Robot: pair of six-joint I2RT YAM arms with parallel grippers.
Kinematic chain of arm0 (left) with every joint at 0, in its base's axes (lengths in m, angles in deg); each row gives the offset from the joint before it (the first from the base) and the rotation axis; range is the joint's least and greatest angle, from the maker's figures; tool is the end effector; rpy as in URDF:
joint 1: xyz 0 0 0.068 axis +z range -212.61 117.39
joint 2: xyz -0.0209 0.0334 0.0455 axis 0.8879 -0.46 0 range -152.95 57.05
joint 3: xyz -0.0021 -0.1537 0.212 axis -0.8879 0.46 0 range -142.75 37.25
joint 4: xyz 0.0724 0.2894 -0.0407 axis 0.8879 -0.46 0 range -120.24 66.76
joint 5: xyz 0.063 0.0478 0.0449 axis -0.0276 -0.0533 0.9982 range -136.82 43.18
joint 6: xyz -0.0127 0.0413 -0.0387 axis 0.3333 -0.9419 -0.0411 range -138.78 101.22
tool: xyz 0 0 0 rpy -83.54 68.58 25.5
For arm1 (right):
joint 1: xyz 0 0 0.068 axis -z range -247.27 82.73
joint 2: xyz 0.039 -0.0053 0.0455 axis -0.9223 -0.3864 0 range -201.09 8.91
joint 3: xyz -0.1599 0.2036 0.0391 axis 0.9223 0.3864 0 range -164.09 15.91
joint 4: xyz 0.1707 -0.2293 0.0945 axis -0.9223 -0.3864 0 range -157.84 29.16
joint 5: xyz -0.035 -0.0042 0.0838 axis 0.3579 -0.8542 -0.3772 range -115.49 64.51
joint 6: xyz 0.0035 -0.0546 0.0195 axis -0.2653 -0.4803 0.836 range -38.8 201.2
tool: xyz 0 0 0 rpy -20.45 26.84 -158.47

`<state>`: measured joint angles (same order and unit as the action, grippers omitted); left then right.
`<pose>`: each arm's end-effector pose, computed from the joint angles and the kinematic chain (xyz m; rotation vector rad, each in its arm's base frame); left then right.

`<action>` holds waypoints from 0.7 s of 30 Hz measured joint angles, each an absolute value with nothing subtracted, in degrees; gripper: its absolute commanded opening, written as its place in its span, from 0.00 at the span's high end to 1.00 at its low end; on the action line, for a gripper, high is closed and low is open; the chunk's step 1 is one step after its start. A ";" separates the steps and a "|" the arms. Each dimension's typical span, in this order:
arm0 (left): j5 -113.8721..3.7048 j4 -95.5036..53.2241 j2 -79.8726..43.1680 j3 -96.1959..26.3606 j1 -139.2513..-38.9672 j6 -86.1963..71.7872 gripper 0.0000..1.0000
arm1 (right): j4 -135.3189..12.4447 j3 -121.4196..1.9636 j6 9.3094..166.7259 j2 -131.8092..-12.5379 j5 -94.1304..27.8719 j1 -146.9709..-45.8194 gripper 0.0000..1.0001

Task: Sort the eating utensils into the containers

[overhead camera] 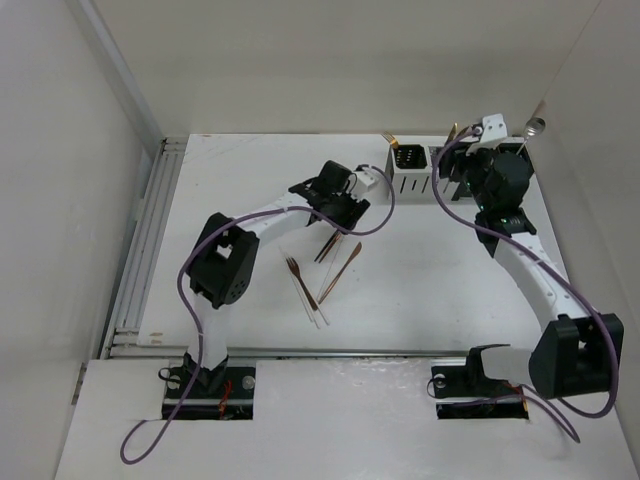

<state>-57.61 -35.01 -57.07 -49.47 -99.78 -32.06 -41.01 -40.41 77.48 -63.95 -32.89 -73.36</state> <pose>0.3894 -0.3051 0.1929 1.0615 2.0141 -0.4338 0.3500 0.0428 0.3373 -0.2325 1.4973 0.1309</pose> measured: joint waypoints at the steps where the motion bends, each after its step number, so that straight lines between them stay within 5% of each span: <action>1: -57.41 -35.01 -57.95 -49.90 -99.91 -31.97 0.50 | -41.82 -39.82 77.30 -63.23 -32.71 -73.36 0.42; 21: -54.94 -34.40 -68.37 -59.00 -99.32 -28.63 0.62 | -45.53 -35.49 70.05 -51.45 -27.62 -73.36 0.38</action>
